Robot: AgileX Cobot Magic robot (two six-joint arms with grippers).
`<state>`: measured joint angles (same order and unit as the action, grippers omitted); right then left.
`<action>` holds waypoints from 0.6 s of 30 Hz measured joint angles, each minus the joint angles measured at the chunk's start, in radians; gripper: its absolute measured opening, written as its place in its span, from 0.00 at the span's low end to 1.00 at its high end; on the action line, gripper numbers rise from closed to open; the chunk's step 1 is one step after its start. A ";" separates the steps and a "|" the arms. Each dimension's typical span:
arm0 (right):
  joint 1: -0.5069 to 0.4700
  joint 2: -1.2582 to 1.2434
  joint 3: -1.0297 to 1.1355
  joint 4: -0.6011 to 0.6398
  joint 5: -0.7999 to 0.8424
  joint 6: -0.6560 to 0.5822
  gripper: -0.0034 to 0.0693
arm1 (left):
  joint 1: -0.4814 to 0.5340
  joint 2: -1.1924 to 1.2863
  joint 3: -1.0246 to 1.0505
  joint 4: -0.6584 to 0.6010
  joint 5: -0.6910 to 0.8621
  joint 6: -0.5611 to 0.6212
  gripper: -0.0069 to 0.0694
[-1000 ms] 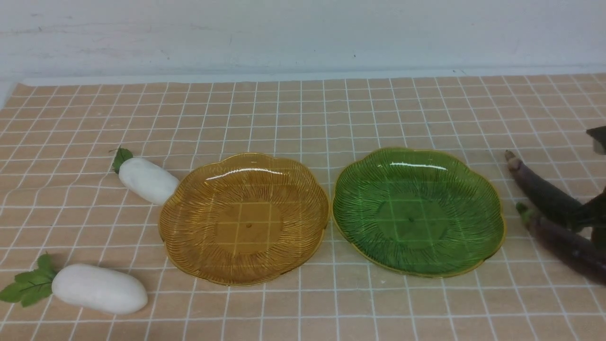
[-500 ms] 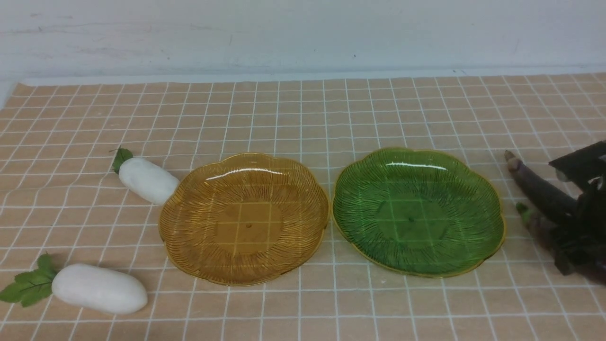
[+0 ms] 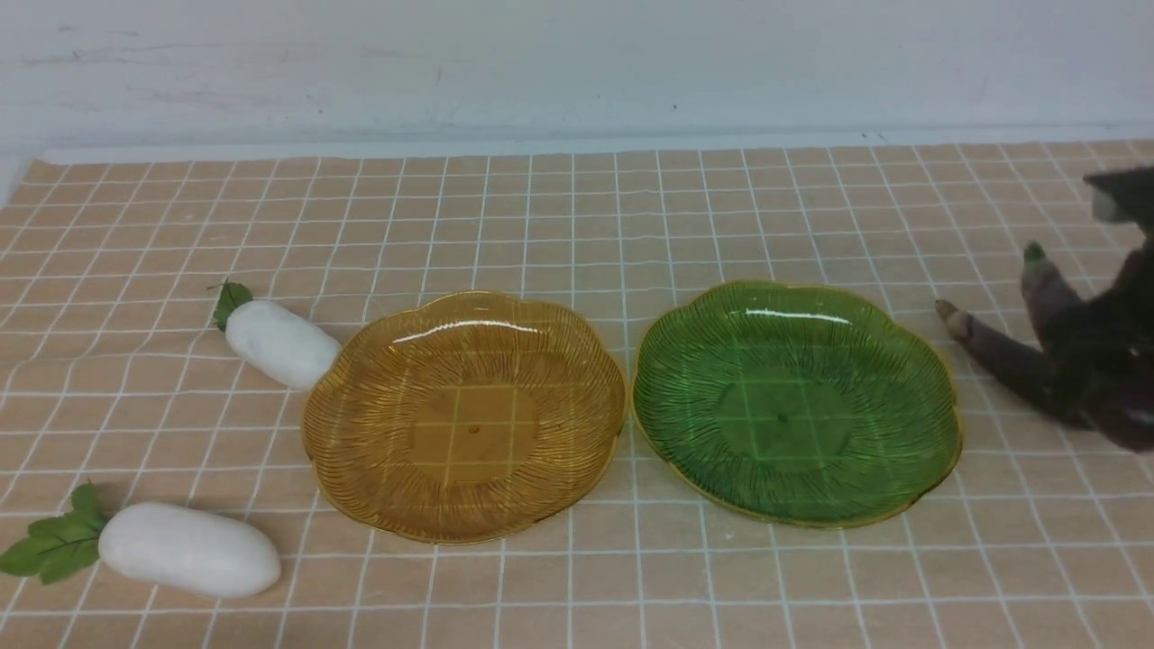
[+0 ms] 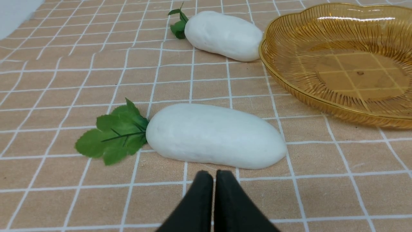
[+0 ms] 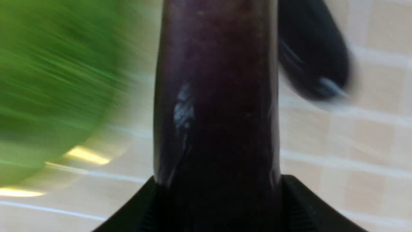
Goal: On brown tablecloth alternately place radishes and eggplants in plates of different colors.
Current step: 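Put the eggplants into the green plate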
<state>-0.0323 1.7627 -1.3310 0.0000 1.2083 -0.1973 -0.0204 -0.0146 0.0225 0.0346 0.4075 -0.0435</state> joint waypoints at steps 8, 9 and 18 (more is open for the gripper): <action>0.131 -0.019 -0.069 0.420 -0.047 -0.120 0.59 | 0.000 0.000 0.000 0.000 0.000 0.000 0.09; 0.164 -0.005 -0.069 0.423 -0.089 -0.131 0.59 | 0.000 0.000 0.000 0.000 0.000 0.000 0.09; 0.315 0.142 -0.069 0.320 -0.291 -0.149 0.74 | 0.000 0.000 0.000 0.000 0.000 0.000 0.09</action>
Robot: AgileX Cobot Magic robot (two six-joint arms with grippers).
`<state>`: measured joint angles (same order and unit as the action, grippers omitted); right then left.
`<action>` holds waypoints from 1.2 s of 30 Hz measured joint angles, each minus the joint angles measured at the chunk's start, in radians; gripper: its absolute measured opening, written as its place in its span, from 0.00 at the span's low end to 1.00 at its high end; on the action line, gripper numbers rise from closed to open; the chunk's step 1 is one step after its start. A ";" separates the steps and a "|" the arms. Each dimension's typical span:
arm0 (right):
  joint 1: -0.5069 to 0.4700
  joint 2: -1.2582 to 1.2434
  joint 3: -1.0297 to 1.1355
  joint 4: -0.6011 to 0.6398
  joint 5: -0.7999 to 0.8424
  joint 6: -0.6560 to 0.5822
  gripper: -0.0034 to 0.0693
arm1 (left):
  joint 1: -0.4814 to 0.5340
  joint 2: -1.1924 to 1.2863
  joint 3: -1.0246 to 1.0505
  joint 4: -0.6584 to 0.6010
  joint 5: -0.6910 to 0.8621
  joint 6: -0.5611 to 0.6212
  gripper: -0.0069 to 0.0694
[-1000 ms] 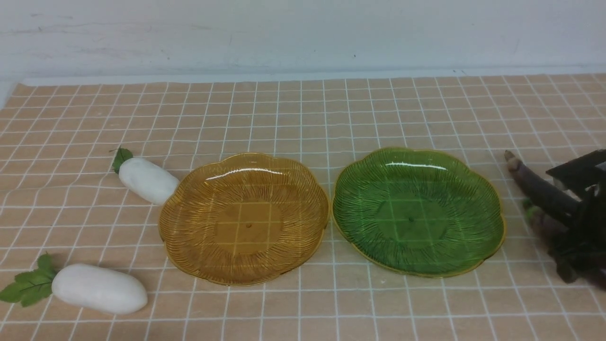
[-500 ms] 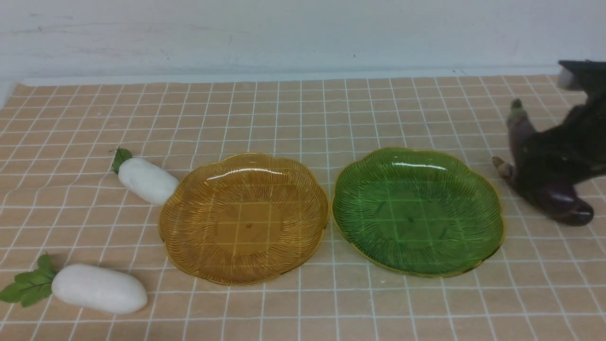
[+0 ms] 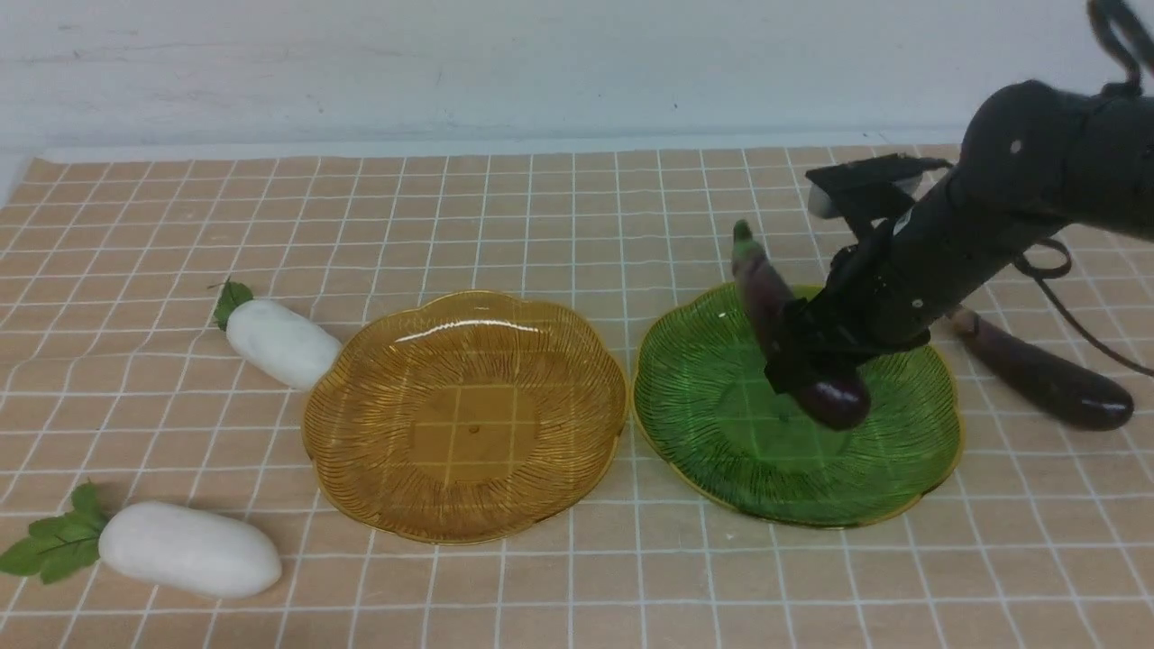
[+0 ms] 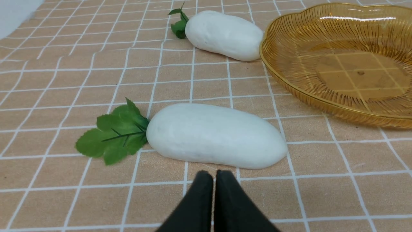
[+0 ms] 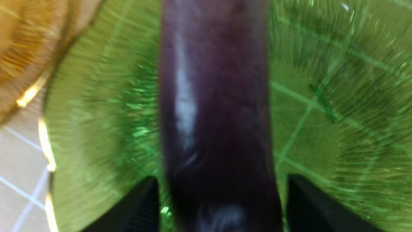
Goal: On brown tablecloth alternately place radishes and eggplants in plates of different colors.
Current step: 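Put the eggplants into the green plate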
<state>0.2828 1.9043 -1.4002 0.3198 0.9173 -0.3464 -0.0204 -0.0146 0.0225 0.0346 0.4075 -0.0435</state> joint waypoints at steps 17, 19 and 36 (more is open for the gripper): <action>-0.127 0.001 -0.299 -0.417 0.306 0.071 0.27 | 0.000 0.000 0.000 0.000 0.000 0.000 0.09; -0.205 0.006 -0.299 -0.421 0.307 0.075 0.10 | 0.000 0.000 0.000 0.000 0.000 0.000 0.09; -0.373 0.246 -0.300 -0.259 0.175 -0.030 0.66 | 0.000 0.000 0.000 0.000 0.000 0.000 0.09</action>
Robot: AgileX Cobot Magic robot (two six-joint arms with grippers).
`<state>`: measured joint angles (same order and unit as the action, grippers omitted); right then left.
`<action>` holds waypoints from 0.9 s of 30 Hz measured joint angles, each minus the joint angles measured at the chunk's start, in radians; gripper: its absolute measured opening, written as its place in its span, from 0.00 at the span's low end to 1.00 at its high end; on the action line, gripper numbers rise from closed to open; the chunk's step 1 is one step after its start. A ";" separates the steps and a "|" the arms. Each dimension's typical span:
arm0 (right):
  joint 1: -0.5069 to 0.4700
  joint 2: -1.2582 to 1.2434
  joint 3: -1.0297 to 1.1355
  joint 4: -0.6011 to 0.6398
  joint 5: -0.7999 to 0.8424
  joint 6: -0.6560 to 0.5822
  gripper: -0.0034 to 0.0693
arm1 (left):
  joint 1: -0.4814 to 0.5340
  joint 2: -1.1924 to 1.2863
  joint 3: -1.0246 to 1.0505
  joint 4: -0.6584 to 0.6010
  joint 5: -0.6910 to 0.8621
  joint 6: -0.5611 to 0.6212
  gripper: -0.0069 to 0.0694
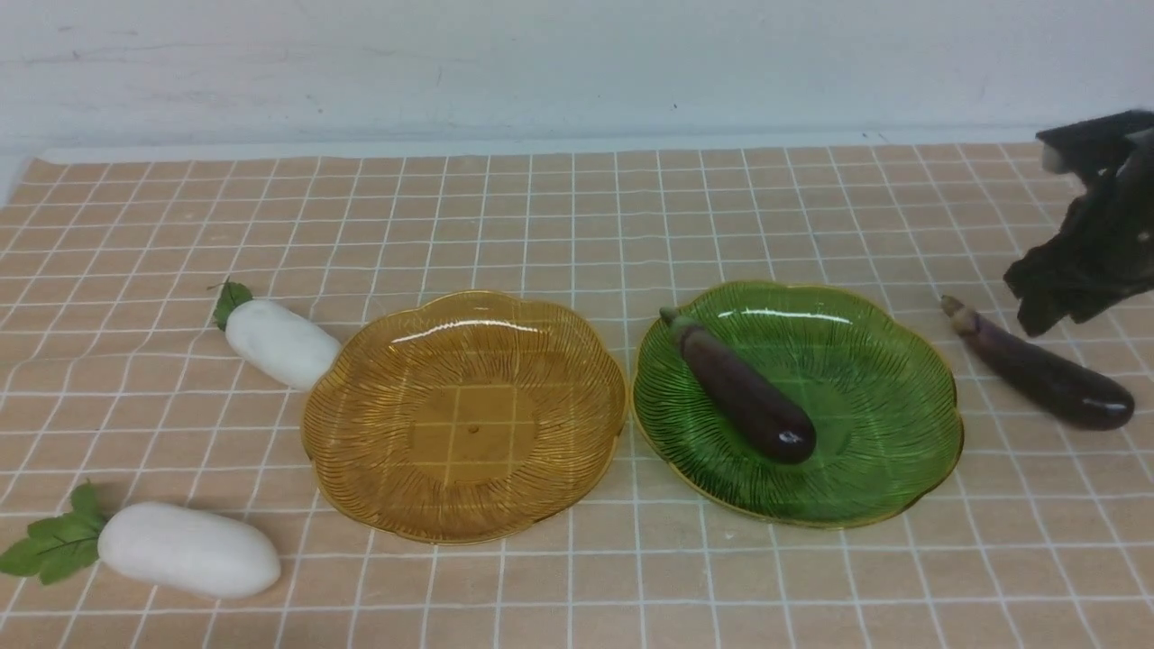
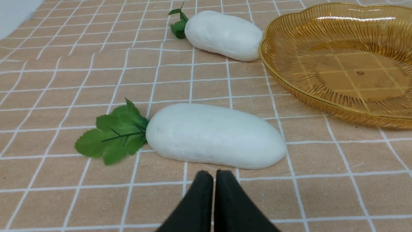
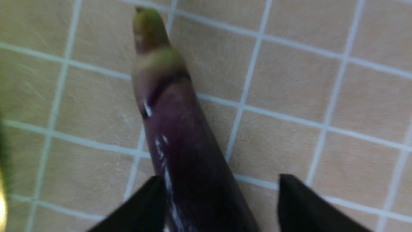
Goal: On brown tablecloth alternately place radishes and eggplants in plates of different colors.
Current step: 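Put the eggplants into the green plate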
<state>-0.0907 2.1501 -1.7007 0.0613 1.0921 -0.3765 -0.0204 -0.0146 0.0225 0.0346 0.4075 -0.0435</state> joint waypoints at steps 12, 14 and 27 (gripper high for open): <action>0.000 0.092 -0.022 -0.004 0.047 0.008 0.71 | 0.000 0.000 0.000 0.000 0.000 0.000 0.09; 0.000 0.099 -0.097 0.018 0.124 0.046 0.45 | 0.000 0.000 0.000 0.000 0.000 0.000 0.09; 0.147 -0.145 -0.053 0.296 0.137 0.177 0.47 | 0.000 0.000 0.000 0.000 0.000 0.000 0.09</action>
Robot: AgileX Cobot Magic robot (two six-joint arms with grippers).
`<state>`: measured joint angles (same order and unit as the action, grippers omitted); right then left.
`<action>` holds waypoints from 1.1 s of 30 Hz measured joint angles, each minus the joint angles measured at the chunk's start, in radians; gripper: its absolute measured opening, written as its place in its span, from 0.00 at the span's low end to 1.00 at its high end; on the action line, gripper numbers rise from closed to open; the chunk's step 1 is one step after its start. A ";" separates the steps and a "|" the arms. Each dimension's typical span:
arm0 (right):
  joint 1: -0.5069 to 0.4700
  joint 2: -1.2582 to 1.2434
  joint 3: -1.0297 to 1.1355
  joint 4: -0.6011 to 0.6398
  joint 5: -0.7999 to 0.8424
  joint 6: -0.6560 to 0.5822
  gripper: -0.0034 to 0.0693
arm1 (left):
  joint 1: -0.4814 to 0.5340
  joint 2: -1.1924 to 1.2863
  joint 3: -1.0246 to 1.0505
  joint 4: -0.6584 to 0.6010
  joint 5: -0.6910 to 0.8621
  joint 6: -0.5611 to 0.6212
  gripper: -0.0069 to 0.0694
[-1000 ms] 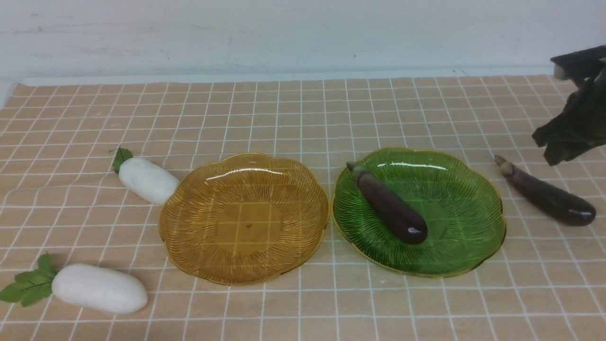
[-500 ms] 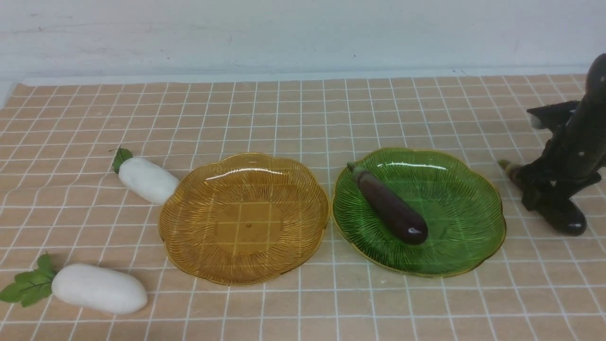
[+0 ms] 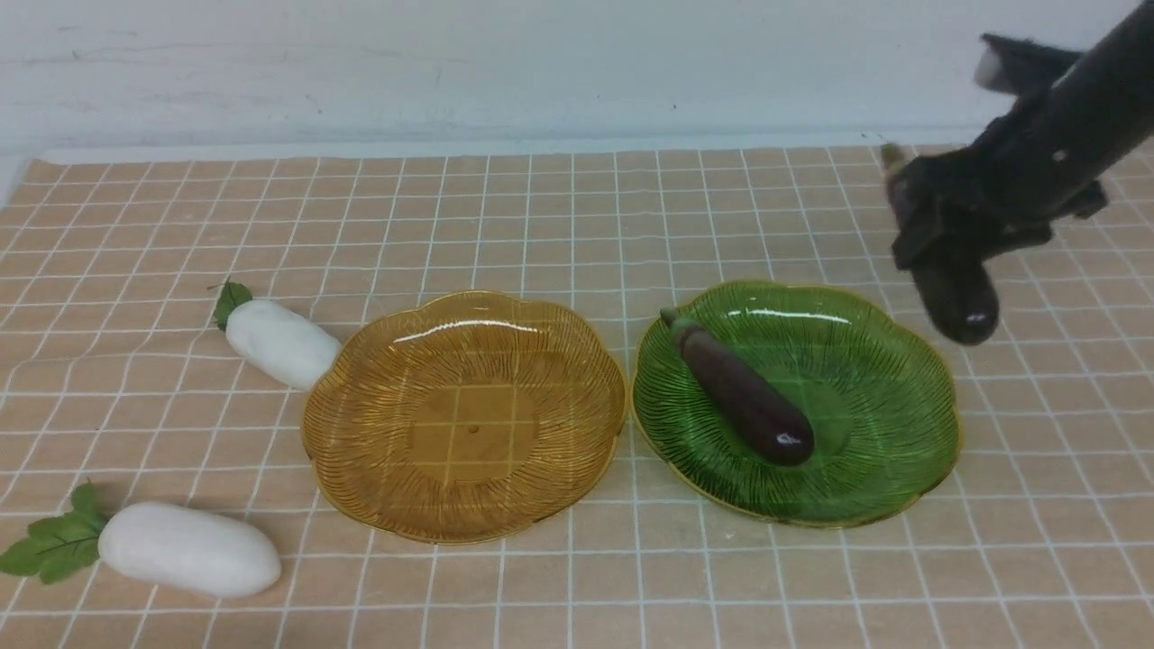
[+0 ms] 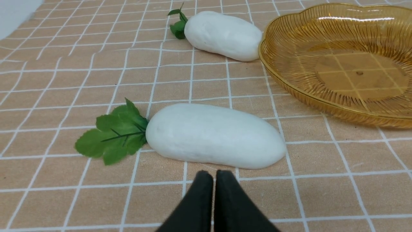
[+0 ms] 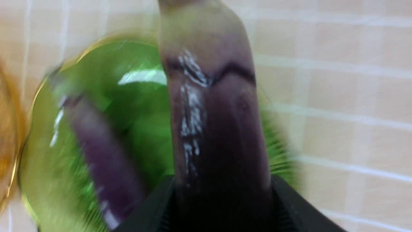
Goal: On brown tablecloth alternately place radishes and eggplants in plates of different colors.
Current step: 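Put the eggplants into the green plate, then pick up the white radish and place it in the left plate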
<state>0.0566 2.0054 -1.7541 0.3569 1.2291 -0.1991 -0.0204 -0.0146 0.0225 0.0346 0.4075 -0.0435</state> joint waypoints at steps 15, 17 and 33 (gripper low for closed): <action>0.237 0.106 0.028 -0.268 0.003 0.096 0.92 | 0.000 0.000 0.001 0.029 -0.001 0.014 0.09; 0.237 0.081 0.028 -0.294 0.003 0.151 0.97 | 0.000 0.000 0.002 0.070 -0.004 0.026 0.09; 0.237 -0.654 0.503 -0.189 0.024 0.142 0.03 | 0.000 0.000 -0.001 -0.711 -0.255 -0.466 0.09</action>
<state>0.2940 1.3518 -1.2515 0.1679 1.2531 -0.0568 -0.0204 -0.0146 0.0219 -0.6769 0.1522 -0.5094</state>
